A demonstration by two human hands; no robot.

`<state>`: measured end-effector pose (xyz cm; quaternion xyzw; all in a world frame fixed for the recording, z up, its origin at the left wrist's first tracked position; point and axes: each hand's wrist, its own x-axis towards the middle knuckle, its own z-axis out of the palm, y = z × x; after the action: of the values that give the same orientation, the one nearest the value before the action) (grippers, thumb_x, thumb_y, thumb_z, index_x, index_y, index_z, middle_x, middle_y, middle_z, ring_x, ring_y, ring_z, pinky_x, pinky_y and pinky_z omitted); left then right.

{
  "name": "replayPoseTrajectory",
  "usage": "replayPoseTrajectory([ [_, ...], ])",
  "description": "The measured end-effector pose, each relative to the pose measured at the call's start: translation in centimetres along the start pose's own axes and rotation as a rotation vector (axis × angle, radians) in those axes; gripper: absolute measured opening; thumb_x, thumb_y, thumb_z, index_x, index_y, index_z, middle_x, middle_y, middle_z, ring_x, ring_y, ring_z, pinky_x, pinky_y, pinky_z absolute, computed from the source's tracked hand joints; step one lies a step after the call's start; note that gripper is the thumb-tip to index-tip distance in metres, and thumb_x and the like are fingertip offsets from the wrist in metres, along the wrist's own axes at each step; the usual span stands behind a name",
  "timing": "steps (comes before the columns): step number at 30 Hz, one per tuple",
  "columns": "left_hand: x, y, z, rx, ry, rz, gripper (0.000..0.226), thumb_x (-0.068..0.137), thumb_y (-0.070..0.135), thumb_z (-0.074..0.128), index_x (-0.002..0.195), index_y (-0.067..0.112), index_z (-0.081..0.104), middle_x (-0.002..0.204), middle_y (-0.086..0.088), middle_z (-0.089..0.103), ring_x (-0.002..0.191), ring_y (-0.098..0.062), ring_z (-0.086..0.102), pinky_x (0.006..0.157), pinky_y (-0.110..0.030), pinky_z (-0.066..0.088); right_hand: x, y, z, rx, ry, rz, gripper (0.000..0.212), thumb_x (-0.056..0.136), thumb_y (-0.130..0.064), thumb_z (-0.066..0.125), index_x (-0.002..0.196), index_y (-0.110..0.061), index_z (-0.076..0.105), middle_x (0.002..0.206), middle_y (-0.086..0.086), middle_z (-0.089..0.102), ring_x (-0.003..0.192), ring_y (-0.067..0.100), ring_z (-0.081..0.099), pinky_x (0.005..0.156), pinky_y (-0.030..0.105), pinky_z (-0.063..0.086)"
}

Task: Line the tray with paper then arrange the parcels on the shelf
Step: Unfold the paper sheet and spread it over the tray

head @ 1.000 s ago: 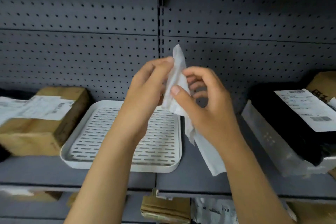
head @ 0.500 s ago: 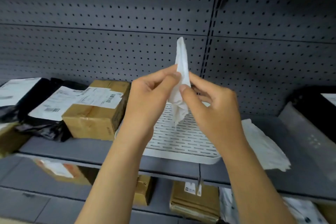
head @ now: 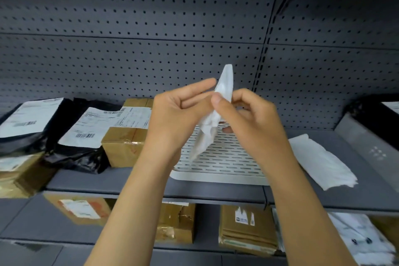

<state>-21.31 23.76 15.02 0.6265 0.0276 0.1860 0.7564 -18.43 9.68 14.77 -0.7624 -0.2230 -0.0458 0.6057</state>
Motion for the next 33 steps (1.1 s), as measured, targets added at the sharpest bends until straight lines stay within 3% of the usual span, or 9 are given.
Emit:
replayPoseTrajectory([
  [3,0.1,0.1,0.3,-0.006,0.015,-0.018,0.031,0.084,0.009,0.079,0.112,0.022,0.078,0.092,-0.006,0.083,0.094,-0.018,0.079,0.093,-0.029,0.058,0.5,-0.1,-0.7,0.047,-0.030,0.028,0.022,0.091,-0.038,0.069,0.090,-0.017,0.072,0.088,0.005,0.077,0.087,0.037,0.072,0.082,0.059,0.058],
  [7,0.4,0.2,0.6,-0.010,0.025,-0.011,0.031,0.087,0.006,0.075,0.115,0.019,0.076,0.083,-0.002,0.083,0.081,-0.015,0.078,0.079,-0.026,0.058,1.0,0.0,-2.3,0.077,-0.012,0.057,0.009,0.093,-0.018,0.066,0.088,-0.015,0.073,0.087,-0.001,0.079,0.084,0.018,0.076,0.076,0.035,0.064],
  [11,0.8,0.4,0.7,0.000,0.067,0.011,0.026,0.091,0.007,0.070,0.111,0.022,0.075,0.072,0.006,0.074,0.070,-0.010,0.068,0.077,-0.026,0.054,1.3,0.1,-2.9,0.086,-0.012,0.069,0.011,0.093,-0.018,0.065,0.087,-0.013,0.072,0.085,-0.001,0.077,0.081,0.016,0.075,0.075,0.032,0.064],
  [13,0.8,0.6,0.5,0.044,0.105,0.026,0.024,0.093,0.010,0.066,0.112,0.023,0.075,0.078,0.004,0.071,0.069,-0.006,0.064,0.070,-0.019,0.051,1.5,0.2,-3.6,0.072,0.017,0.068,0.011,0.092,-0.018,0.063,0.086,-0.011,0.069,0.077,-0.006,0.073,0.073,0.009,0.068,0.070,0.027,0.056],
  [17,1.2,1.0,-0.8,0.194,0.204,0.076,0.023,0.095,0.012,0.061,0.105,0.027,0.077,0.085,0.011,0.073,0.071,-0.001,0.064,0.061,-0.009,0.050,2.2,0.5,-5.8,0.092,0.126,0.087,0.014,0.090,-0.019,0.062,0.087,-0.005,0.063,0.078,0.004,0.059,0.072,0.016,0.054,0.067,0.033,0.042],
  [21,1.8,1.0,-2.0,0.380,0.219,0.140,0.023,0.093,0.017,0.062,0.100,0.033,0.077,0.090,0.010,0.073,0.080,-0.003,0.061,0.070,-0.016,0.046,2.7,0.3,-7.2,0.110,0.217,0.091,0.009,0.093,-0.021,0.064,0.088,-0.015,0.070,0.067,-0.011,0.068,0.056,0.003,0.061,0.049,0.017,0.044],
  [24,2.1,0.8,-2.7,0.583,0.214,0.188,0.026,0.093,0.018,0.061,0.103,0.038,0.075,0.081,0.016,0.068,0.070,0.004,0.055,0.063,-0.010,0.044,2.9,0.0,-7.5,0.092,0.218,0.058,0.014,0.097,-0.023,0.065,0.088,-0.029,0.075,0.073,-0.014,0.078,0.060,-0.004,0.069,0.047,0.012,0.047],
  [30,2.4,0.3,-4.2,0.752,0.221,0.174,0.027,0.094,0.019,0.061,0.100,0.043,0.071,0.090,0.016,0.072,0.084,-0.007,0.064,0.073,-0.024,0.050,3.0,0.1,-7.8,-0.038,0.235,0.006,0.019,0.098,-0.030,0.063,0.086,-0.031,0.077,0.091,-0.002,0.080,0.086,0.023,0.076,0.077,0.042,0.063],
  [33,2.4,0.0,-4.4,0.810,0.202,0.154,0.025,0.095,0.023,0.061,0.102,0.044,0.070,0.089,0.021,0.071,0.085,-0.003,0.066,0.073,-0.021,0.051,2.9,0.0,-8.0,-0.074,0.215,0.004,0.018,0.098,-0.032,0.063,0.087,-0.033,0.077,0.092,-0.006,0.080,0.089,0.021,0.076,0.085,0.051,0.061],
])
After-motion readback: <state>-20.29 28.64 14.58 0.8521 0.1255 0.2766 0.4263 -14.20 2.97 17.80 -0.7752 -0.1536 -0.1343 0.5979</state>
